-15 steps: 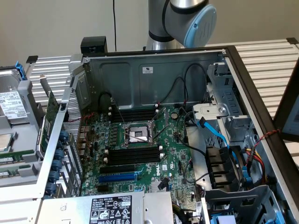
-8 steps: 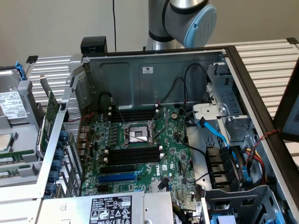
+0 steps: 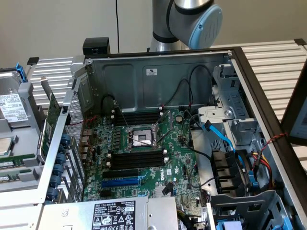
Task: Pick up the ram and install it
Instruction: 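Pick up the ram and move it above insertion slot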
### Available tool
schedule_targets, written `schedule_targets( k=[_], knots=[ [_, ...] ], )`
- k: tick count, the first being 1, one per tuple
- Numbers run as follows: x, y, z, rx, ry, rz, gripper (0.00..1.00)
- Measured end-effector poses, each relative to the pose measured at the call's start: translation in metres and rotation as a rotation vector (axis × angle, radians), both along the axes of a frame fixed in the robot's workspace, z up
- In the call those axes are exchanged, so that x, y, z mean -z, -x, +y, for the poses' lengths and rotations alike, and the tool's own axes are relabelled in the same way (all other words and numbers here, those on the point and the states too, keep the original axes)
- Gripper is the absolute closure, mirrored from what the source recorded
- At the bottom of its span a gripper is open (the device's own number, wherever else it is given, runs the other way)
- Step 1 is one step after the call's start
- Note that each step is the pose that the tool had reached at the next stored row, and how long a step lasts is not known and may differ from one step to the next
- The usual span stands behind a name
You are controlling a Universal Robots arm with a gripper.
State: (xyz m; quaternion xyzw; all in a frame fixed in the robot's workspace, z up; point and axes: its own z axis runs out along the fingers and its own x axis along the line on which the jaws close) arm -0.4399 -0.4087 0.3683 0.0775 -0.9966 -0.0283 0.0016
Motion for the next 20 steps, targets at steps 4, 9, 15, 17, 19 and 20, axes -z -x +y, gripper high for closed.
schedule_targets(
  k=[4, 9, 15, 17, 19, 20],
  knots=[
    [0.0, 0.0, 0.0, -0.072, 0.0001, 0.0001, 0.9],
    [0.0, 0.0, 0.0, -0.163, 0.0001, 0.0002, 0.9],
    [0.0002, 0.0, 0.0, -0.273, 0.0001, 0.0002, 0.9],
    [0.0003, 0.0, 0.0, -0.31, 0.0001, 0.0001, 0.9],
    [0.0005, 0.0, 0.0, -0.346, 0.0001, 0.0001, 0.9],
    [0.0006, 0.0, 0.0, -0.365, 0.0001, 0.0001, 0.9]
  ],
)
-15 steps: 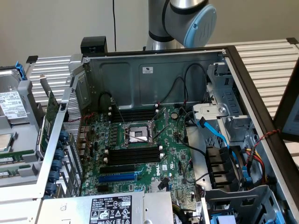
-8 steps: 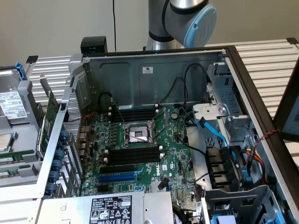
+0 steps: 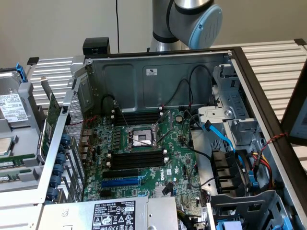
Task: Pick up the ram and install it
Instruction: 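Pick up the ram and move it above insertion slot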
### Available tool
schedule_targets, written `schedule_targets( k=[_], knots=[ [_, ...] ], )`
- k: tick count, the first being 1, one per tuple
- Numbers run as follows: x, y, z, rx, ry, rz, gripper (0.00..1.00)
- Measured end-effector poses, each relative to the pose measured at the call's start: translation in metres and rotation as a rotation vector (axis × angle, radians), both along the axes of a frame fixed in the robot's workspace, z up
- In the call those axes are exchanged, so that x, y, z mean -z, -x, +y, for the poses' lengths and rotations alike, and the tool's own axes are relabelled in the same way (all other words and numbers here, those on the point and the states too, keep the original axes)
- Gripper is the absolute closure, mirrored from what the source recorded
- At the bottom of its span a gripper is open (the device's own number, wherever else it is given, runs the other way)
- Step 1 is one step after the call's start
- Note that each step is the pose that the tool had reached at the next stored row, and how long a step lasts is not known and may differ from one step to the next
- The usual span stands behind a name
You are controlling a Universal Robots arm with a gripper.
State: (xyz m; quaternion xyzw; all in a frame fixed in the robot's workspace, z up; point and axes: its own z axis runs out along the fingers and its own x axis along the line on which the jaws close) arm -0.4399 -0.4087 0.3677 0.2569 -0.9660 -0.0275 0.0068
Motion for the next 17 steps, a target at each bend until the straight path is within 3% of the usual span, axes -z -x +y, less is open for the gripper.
schedule_targets(
  k=[17],
  knots=[
    [0.0029, 0.0, 0.0, -0.308, -0.0003, 0.0001, 0.9]
  ],
)
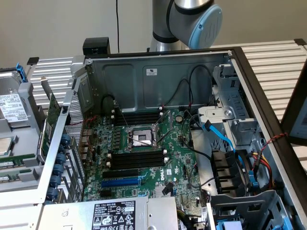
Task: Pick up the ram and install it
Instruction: 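Pick up the ram and move it above insertion slot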
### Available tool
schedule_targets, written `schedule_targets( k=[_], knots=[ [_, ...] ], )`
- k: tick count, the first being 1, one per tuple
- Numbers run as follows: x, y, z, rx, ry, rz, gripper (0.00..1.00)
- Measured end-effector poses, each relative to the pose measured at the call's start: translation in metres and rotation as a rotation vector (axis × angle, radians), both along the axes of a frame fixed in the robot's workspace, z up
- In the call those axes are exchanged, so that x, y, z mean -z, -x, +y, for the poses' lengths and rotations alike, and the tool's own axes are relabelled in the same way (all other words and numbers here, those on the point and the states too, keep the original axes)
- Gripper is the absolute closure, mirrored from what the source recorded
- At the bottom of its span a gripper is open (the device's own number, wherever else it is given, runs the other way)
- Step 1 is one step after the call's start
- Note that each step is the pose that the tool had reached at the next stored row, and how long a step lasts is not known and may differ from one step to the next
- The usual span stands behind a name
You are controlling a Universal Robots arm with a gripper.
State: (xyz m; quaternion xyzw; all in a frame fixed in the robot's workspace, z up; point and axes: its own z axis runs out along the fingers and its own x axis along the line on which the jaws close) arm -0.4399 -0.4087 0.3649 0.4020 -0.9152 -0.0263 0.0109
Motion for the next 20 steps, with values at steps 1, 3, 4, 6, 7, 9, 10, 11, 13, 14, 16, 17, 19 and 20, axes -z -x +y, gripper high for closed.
schedule_targets(
  k=[1, 3, 4, 6, 7, 9, 10, 11, 13, 14, 16, 17, 19, 20],
  knots=[
    [0.0002, 0.0, 0.0, -0.019, 0.0, -0.0001, 0.9],
    [0.0006, 0.0, 0.0, -0.056, 0.0, 0.0, 0.9],
    [0.0008, 0.0, 0.0, -0.074, 0.0, 0.0, 0.9],
    [0.001, 0.0, 0.0, -0.11, 0.0, 0.0, 0.9],
    [0.0012, 0.0, 0.0, -0.127, 0.0, 0.0, 0.9],
    [0.0015, 0.0, 0.0, -0.165, 0.0, 0.0, 0.9],
    [0.0016, 0.0, 0.0, -0.183, 0.0, 0.0, 0.9],
    [0.0017, 0.0, 0.0, -0.201, 0.0, 0.0, 0.9],
    [0.0022, 0.0, 0.0, -0.237, 0.0, 0.0, 0.9],
    [0.0025, 0.0, 0.0, -0.255, 0.0, 0.0, 0.9],
    [0.003, 0.0, 0.0, -0.292, 0.0, 0.0001, 0.9],
    [0.0033, 0.0, 0.0, -0.31, 0.0001, 0.0001, 0.9],
    [0.0041, 0.0, 0.0, -0.346, 0.0, -0.0001, 0.9],
    [0.0044, 0.0, 0.0, -0.364, 0.0, -0.0002, 0.9]
  ],
)
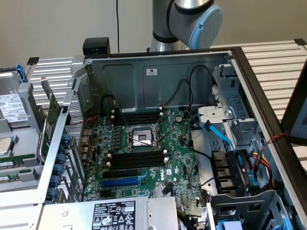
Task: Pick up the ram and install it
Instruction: 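Pick up the ram and move it above insertion slot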
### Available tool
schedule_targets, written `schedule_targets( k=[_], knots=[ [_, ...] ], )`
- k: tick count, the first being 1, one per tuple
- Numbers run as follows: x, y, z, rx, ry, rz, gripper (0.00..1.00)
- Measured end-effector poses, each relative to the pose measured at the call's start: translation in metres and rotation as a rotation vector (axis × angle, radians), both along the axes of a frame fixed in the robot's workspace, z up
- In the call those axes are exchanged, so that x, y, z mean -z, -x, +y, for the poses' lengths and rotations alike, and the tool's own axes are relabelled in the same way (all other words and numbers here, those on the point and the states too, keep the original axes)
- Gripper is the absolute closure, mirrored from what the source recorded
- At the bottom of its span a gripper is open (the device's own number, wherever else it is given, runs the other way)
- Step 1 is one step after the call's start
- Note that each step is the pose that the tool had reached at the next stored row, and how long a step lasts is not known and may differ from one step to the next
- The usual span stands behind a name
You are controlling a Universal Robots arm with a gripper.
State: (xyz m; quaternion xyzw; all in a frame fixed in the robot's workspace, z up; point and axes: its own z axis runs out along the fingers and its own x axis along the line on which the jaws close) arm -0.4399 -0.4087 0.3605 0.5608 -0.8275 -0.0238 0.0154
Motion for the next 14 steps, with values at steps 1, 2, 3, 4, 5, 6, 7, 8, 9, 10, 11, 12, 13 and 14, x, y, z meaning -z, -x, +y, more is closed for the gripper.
schedule_targets(
  k=[1, 2, 3, 4, 5, 6, 7, 8, 9, 10, 11, 12, 13, 14],
  knots=[
    [0.0003, 0.0, 0.0, -0.018, 0.0, 0.0, 0.9],
    [0.0008, 0.0, 0.0, -0.038, 0.0, -0.0002, 0.9],
    [0.0012, 0.0, 0.0, -0.055, 0.0001, -0.0007, 0.9],
    [0.0017, 0.0, 0.0, -0.074, 0.0, -0.0018, 0.9],
    [0.0021, 0.0, 0.0, -0.093, 0.0, -0.0027, 0.9],
    [0.0025, 0.0, 0.0, -0.111, 0.0001, -0.003, 0.9],
    [0.003, 0.0, 0.0, -0.129, 0.0, -0.0031, 0.9],
    [0.0034, 0.0, 0.0, -0.147, -0.0002, -0.0031, 0.9],
    [0.0036, 0.0, 0.0, -0.164, -0.0006, -0.0032, 0.9],
    [0.0038, 0.0, 0.0, -0.183, -0.001, -0.0032, 0.9],
    [0.004, 0.0, 0.0, -0.2, -0.0017, -0.0032, 0.9],
    [0.0041, 0.0001, 0.0, -0.211, -0.0024, -0.0033, 0.9],
    [0.0043, -0.0004, 0.0, -0.212, -0.0027, -0.0031, 0.9],
    [0.0047, -0.0005, 0.0001, -0.212, -0.0028, -0.0032, 0.9]
  ],
)
